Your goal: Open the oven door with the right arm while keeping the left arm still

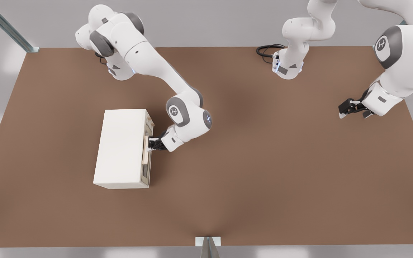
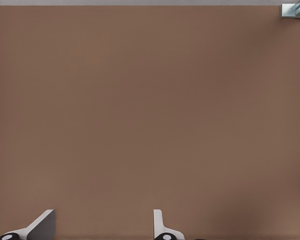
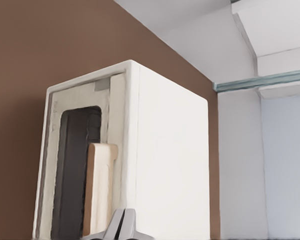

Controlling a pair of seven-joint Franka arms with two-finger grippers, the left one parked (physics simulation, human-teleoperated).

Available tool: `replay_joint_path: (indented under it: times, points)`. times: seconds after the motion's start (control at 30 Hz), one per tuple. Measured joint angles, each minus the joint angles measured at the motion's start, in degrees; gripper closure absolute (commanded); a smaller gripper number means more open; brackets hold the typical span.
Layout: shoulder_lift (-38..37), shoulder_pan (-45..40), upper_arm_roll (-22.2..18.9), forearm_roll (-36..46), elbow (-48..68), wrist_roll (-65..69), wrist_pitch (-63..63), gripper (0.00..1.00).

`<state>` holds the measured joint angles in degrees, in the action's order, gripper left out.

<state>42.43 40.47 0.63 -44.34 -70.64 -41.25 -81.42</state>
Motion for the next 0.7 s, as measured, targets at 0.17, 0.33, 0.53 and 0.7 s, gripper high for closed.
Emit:
replay_joint_path:
  times: [0.17, 0.33, 0.53, 0.7]
  points:
    - [1.51, -0.28, 0.00, 1.04, -0.08, -1.18, 1.24, 0.88]
    - [1.99, -1.61, 0.00, 1.84, -0.87, -1.84, 1.76, 0.88]
    - [2.54, -1.73, 0.26, 2.22, -0.85, -2.25, 2.00, 0.88]
    - [2.98, -0.67, 0.40, 3.33, -0.64, -2.65, 2.13, 0.88]
